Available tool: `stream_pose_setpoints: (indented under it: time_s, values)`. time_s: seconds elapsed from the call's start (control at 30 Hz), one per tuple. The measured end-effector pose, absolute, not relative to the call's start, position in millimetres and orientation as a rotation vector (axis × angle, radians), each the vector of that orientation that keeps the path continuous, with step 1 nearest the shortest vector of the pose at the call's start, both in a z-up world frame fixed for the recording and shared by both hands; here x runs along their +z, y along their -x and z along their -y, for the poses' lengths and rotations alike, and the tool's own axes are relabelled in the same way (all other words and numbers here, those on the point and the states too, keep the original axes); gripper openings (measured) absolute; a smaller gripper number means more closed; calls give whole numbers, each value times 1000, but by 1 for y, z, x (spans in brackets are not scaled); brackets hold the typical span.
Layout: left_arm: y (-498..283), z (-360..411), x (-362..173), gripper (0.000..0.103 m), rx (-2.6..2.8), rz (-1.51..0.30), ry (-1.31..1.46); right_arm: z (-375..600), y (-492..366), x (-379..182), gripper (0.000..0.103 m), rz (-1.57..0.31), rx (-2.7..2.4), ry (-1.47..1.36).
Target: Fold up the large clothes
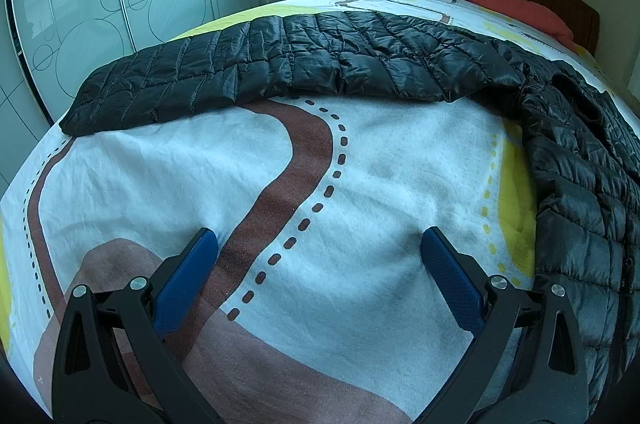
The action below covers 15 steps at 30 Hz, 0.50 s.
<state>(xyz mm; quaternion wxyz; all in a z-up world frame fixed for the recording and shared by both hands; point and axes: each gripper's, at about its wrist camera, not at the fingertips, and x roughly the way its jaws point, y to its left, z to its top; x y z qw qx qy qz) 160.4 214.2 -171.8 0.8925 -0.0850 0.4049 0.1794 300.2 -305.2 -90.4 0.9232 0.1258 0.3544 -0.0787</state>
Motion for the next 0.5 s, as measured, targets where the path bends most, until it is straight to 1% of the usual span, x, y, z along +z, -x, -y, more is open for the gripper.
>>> stream_pose_setpoints:
  time_s: [0.13,0.2,0.23,0.33,0.4,0.5]
  values:
    - [-160,-214,-172,101,373,-840,176,367,-303,-123,37,-789,-324,-275]
    - [-160,-214,-172,101,372,-840,176,385,-307,-154,35,-866,-335,-296]
    - [-160,-214,-172,101,372,-840,177,386,-308,-160,35,-869,-319,-296]
    - [-160,-213,-172,101,373,-840,175,377,-311,-149,35,-874,-318,-246]
    - [-161,-215,-172,101,372,-840,176,371,-314,-127,35,-820,-306,-249]
    - [-160,-214,-172,101,373,-840,175,368,-333,-110,35,-767,-314,-199]
